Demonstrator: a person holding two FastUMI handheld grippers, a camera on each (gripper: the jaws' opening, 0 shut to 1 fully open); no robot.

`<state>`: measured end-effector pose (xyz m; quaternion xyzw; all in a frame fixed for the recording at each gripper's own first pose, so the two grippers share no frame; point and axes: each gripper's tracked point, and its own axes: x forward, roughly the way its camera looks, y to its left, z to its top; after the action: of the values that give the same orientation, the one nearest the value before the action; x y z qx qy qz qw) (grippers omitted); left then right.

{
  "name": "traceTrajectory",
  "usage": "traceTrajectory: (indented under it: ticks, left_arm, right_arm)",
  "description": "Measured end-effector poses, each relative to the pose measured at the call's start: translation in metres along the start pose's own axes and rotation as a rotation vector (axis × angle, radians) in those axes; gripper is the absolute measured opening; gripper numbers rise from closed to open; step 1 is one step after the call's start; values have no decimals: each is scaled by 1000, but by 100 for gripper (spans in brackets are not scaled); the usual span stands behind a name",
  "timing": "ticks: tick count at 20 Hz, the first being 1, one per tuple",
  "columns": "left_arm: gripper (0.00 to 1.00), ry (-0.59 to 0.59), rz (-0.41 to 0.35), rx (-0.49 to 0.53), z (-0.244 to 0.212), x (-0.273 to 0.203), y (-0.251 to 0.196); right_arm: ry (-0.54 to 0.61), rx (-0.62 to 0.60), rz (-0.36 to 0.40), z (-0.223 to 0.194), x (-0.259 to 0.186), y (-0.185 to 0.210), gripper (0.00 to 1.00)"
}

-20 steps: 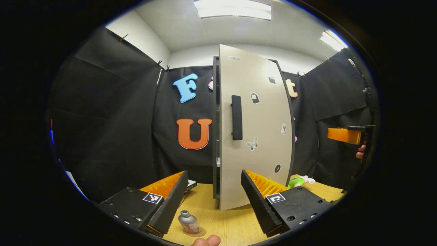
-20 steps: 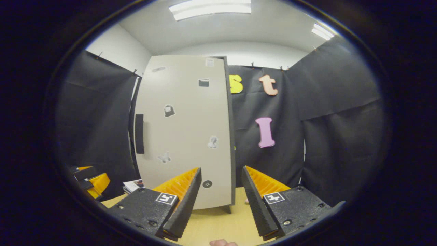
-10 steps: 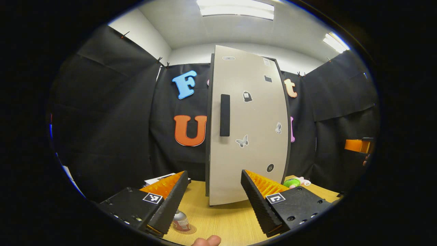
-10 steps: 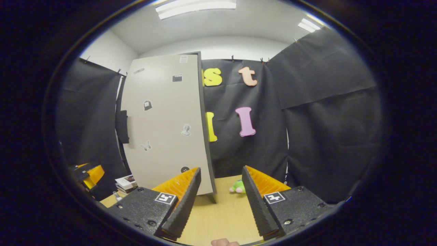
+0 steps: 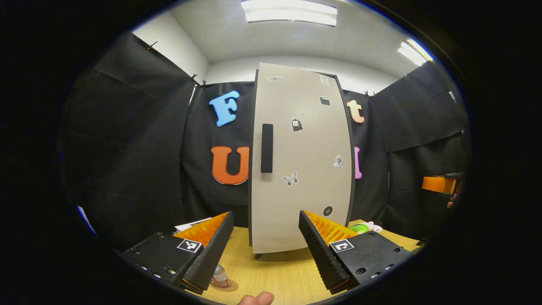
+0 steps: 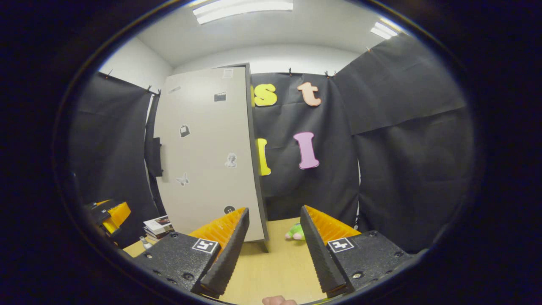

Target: Open the cabinet door with the right hand, grasp the bottle in the cabinet with the left hand and place it on the coaster, then close the cabinet door with the right hand.

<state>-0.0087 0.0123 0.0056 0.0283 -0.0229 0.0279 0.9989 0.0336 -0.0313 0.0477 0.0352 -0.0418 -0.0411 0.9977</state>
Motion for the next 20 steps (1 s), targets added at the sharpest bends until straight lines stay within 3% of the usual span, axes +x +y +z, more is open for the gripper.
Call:
traceTrajectory:
  ticks: [20]
  left_arm:
    - [94, -18, -12, -1, 4, -5, -3]
  right_arm:
    - [4, 0, 17, 2, -7, 8, 80]
